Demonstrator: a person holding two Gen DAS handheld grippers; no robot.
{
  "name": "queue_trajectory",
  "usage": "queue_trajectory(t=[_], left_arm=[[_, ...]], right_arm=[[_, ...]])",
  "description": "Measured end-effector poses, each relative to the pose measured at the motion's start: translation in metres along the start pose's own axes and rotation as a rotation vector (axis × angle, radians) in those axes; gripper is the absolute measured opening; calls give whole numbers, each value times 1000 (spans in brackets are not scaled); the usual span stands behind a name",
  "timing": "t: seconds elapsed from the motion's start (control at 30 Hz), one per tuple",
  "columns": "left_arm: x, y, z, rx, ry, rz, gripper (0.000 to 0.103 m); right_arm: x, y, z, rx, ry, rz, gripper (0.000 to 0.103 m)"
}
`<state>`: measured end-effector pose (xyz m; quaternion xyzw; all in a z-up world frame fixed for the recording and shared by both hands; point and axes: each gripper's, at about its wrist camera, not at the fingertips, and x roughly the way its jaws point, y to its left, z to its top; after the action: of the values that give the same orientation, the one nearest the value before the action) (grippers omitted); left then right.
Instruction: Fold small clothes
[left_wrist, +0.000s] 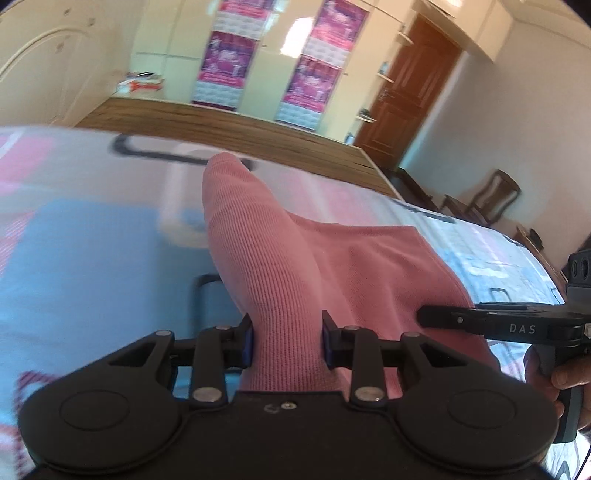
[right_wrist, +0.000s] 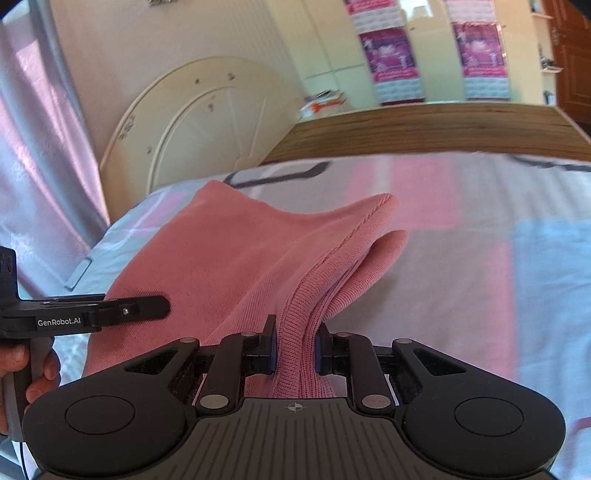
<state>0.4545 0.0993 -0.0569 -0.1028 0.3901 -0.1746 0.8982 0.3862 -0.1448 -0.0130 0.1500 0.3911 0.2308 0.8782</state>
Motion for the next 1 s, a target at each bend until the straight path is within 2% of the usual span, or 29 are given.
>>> queue_trajectory(t=[0.13, 0.27, 0.3, 0.37, 0.4, 0.5, 0.53, 0.6, 0.67, 0.7, 0.73, 0.77, 0.83, 0.9, 1.0], left_arm=[[-15, 44, -13, -51, 4, 21, 31], [-9, 78, -30, -103, 38, 7, 32], [-5, 86, -36, -128, 45, -12, 34], [1, 98, -42, -170, 41, -25, 47], [4, 102, -45, -193, 40, -16, 59], [5, 107, -47, -206, 27, -28, 61], [2, 106, -45, -195, 29, -22, 61], [-8, 107, -41, -163, 9, 0, 63], [-15, 111, -36, -129, -18, 19, 62], [-13, 114, -31, -128, -15, 11, 58], [-10, 116, -30, -130, -9, 5, 49], [-5, 118, -26, -127, -3, -3, 47], [6, 119, -20, -136, 7, 2, 42], [16, 118, -18, -125, 36, 14, 41], [16, 119, -23, -87, 53, 33, 42]], right_arm=[[39, 32, -6, -15, 38, 29, 17], [74, 45, -13, -12, 86, 36, 17], [80, 45, -18, -12, 103, 13, 17], [92, 33, -26, 23, 141, -10, 17], [97, 25, -30, 53, 148, -4, 17], [97, 11, -33, 117, 133, 27, 19], [96, 12, -31, 108, 128, 23, 27], [85, 16, -26, 59, 86, -44, 39], [72, 12, -20, 50, 24, -50, 39], [74, 8, -12, 71, 22, -44, 39], [79, 5, -6, 85, 24, -48, 39], [85, 4, 1, 87, 20, -51, 37], [101, 5, 13, 55, 32, -78, 10], [115, 1, 17, 33, 73, -126, 10], [121, -6, 13, 13, 93, -134, 10]])
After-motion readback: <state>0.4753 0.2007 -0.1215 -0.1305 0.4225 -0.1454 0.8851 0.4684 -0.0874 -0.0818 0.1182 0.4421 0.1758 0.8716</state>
